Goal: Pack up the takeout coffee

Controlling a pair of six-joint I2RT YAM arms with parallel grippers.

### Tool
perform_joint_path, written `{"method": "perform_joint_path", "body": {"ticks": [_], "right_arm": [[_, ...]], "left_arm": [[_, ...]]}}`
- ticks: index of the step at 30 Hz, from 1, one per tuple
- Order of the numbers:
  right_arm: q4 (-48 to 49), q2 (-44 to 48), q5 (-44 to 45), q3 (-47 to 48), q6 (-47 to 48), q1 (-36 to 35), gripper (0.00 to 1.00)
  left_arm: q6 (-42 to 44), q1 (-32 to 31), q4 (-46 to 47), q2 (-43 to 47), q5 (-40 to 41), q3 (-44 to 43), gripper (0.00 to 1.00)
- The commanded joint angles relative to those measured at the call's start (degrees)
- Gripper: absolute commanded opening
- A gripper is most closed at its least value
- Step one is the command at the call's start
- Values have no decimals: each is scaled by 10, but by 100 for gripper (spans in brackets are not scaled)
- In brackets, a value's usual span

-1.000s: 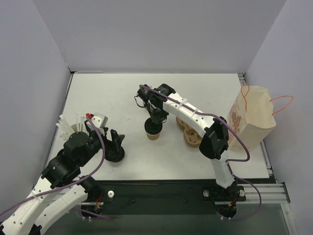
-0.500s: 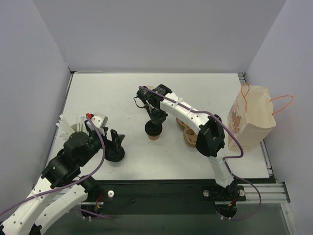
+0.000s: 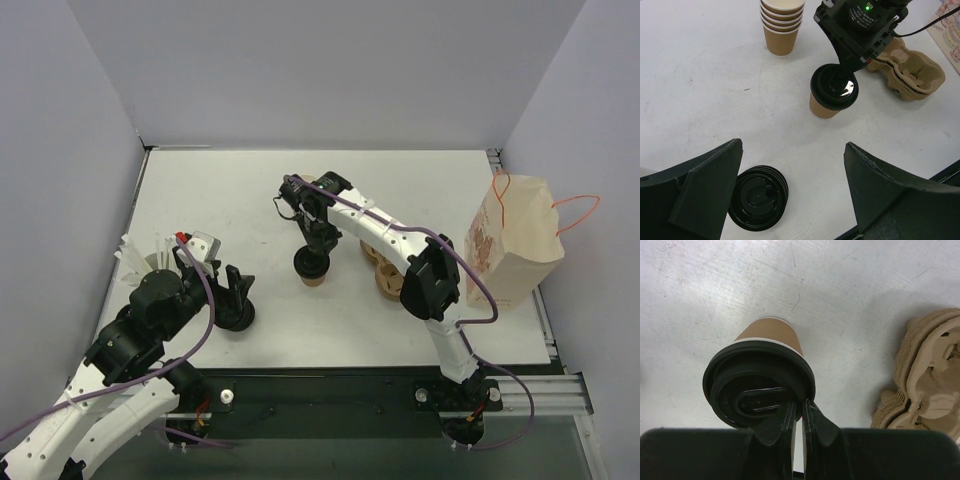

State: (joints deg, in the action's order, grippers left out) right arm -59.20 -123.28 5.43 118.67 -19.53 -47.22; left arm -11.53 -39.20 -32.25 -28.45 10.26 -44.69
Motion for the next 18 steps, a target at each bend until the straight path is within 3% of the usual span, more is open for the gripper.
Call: {"method": "perform_joint_path", "body": {"ticks": [1, 2, 3, 4, 7, 14, 18], "right_arm": [[-38, 32, -24, 23, -2, 6, 5], [-36, 36, -31, 22, -3, 8, 3], [-33, 38, -45, 19, -5, 11, 22], [-29, 47, -50, 10, -6, 15, 29], [-19, 61, -75, -11, -5, 21, 38], [18, 100, -101, -62, -1, 30, 44], [91, 143, -153, -118, -4, 47, 44]], "left_arm": [[6, 0, 33, -1, -3, 0, 92], [6, 0, 32, -3, -3, 0, 92], [6, 0, 32, -2, -3, 0, 92], [6, 1, 33, -4, -3, 1, 92], [6, 0, 33, -5, -3, 2, 92], [6, 0, 35, -13, -10, 4, 91], [2, 0, 44, -41, -41, 2, 89]]}}
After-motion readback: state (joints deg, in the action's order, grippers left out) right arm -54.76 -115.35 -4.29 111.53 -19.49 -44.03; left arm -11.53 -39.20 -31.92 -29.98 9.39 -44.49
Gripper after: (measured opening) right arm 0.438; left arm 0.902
